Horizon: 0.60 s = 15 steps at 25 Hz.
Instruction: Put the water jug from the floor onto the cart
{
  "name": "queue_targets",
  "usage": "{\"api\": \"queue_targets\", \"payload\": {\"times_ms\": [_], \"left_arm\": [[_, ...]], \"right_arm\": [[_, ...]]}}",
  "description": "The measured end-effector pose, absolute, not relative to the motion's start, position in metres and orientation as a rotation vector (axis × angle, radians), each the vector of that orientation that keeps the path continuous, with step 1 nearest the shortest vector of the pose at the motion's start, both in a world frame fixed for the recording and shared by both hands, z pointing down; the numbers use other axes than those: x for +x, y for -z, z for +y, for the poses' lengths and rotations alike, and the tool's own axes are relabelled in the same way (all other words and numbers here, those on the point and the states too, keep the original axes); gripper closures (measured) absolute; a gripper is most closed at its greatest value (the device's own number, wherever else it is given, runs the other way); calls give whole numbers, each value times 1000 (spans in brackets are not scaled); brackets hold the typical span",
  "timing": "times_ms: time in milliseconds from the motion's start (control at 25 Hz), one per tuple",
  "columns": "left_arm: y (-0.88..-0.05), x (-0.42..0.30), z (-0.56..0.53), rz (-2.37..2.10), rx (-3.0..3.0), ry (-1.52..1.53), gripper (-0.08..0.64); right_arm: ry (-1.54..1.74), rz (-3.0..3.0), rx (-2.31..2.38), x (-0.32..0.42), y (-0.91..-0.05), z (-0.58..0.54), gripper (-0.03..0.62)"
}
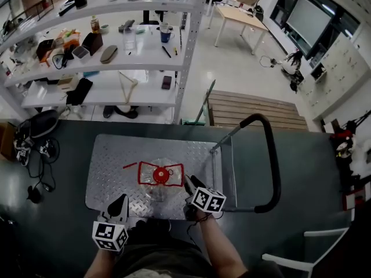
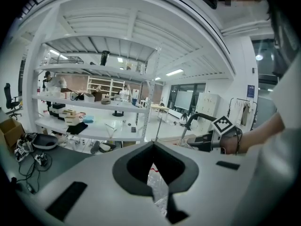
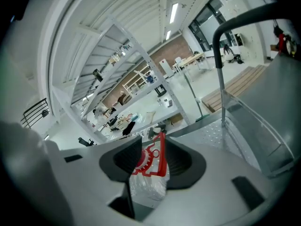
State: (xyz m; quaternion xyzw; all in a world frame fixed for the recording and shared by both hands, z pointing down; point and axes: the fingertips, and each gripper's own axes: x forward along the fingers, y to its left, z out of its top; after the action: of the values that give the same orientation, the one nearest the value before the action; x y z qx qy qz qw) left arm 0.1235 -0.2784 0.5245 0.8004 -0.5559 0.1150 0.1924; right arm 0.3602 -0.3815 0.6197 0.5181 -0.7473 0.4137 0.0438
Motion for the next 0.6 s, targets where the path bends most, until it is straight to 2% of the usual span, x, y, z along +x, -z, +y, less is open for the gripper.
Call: {"api": "queue_targets", "payload": {"times_ms": [320, 480, 600], "left_arm": [[-515, 105, -247, -1603, 2234, -247, 555], [-501, 86, -210, -1642, 2219, -211, 555], [-498, 67, -165, -1680, 2180, -198, 555]], "right_arm": [[-1088, -2364, 1680, 358, -566, -361, 476], [-1044, -2406, 1705, 332, -548, -333, 591], [-1024, -2459, 1643, 301, -539, -299, 600]]}}
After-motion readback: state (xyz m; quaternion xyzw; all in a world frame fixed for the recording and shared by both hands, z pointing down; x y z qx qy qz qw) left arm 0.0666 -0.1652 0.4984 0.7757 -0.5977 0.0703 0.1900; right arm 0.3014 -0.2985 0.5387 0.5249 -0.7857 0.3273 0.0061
